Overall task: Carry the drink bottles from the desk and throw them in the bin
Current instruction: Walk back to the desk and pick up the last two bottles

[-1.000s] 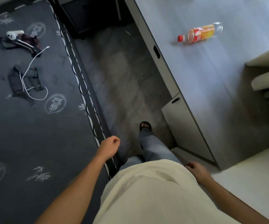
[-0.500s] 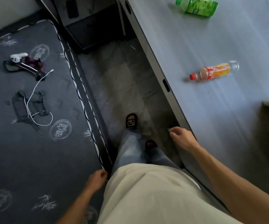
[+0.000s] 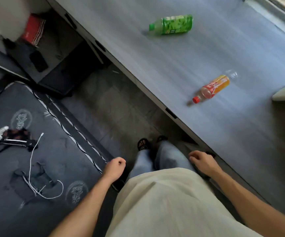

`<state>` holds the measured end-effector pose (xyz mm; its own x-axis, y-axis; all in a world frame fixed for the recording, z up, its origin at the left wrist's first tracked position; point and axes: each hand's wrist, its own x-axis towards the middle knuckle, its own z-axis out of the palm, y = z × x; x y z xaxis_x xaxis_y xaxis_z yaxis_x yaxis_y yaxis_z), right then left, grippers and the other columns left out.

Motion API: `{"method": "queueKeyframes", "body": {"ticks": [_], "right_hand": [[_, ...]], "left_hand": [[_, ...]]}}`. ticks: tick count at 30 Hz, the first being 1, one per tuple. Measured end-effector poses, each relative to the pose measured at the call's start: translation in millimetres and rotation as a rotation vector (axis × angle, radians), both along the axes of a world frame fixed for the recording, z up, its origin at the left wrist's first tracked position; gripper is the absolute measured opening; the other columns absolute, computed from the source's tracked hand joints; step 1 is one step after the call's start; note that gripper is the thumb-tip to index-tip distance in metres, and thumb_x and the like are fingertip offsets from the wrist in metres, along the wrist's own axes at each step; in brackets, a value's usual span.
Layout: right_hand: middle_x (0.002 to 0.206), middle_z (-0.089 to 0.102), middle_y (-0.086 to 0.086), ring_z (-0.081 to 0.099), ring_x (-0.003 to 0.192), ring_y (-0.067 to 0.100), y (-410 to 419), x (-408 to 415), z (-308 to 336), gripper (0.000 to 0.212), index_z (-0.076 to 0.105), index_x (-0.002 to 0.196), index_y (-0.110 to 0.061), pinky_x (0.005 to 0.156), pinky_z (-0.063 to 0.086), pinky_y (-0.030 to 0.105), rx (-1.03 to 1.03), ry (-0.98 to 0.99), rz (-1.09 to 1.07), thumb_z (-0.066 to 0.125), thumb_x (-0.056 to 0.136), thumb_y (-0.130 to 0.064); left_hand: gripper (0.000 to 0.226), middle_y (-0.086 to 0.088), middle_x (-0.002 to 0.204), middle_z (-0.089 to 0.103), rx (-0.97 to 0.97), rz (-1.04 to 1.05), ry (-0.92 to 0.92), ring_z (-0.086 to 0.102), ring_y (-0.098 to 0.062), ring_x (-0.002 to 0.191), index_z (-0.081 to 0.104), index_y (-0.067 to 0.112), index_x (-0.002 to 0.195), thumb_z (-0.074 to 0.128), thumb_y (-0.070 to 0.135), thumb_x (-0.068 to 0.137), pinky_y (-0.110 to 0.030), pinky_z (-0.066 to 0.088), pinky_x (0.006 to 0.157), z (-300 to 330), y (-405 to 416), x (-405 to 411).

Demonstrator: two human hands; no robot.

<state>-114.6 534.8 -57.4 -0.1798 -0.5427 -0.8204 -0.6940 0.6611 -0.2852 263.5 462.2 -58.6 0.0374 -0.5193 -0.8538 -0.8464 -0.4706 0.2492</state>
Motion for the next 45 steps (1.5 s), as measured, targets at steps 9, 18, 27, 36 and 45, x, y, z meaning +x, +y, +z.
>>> {"method": "queueKeyframes", "body": {"ticks": [9,18,27,36,45], "right_hand": [[0.123,0.070,-0.002,0.066,0.106,0.016,18,-18,4,0.028,0.065,0.123,-0.026,0.092,0.051,0.032,0.100,0.024,-0.261,0.055,0.099,-0.033],[0.111,0.073,-0.012,0.069,0.095,0.009,-100,-59,33,0.021,0.067,0.115,-0.034,0.088,0.054,0.032,-0.192,0.021,-0.355,0.055,0.097,-0.032],[0.134,0.058,-0.007,0.059,0.115,0.023,-214,-134,66,0.048,0.052,0.129,-0.036,0.085,0.056,0.038,-0.534,0.364,0.006,0.058,0.088,-0.011],[0.167,0.009,0.007,0.005,0.155,0.031,-243,-168,24,0.102,0.021,0.157,-0.027,0.124,0.016,0.051,-0.388,0.554,0.557,0.067,0.071,0.005],[0.132,0.060,0.005,0.049,0.135,0.030,-265,-177,-10,0.062,0.057,0.131,-0.024,0.119,0.026,0.055,-0.524,0.579,0.539,0.076,0.073,-0.020]], "left_hand": [[0.017,0.006,0.092,0.076,-0.054,-0.166,0.091,0.071,-0.025,0.091,0.069,0.035,0.088,0.052,0.035,0.090,-0.042,0.057,0.090,3,-156,-74],[0.015,0.011,0.088,0.075,-0.067,-0.287,0.097,0.071,-0.014,0.085,0.066,0.042,0.089,0.053,0.034,0.087,-0.037,0.056,0.086,10,-223,-119],[0.027,0.013,0.104,0.069,-0.469,-0.407,0.233,0.066,-0.009,0.099,0.064,0.032,0.114,0.061,0.035,0.088,-0.025,0.046,0.084,44,-374,-227],[0.063,-0.014,0.143,0.049,-0.756,-0.783,0.178,0.043,-0.035,0.132,0.047,0.011,0.139,0.068,0.030,0.083,-0.043,0.038,0.111,39,-494,-339],[0.083,-0.016,0.150,0.041,-0.765,-0.953,-0.033,0.040,-0.038,0.136,0.027,0.011,0.150,0.068,0.034,0.081,-0.058,0.030,0.113,-8,-524,-382]]}}
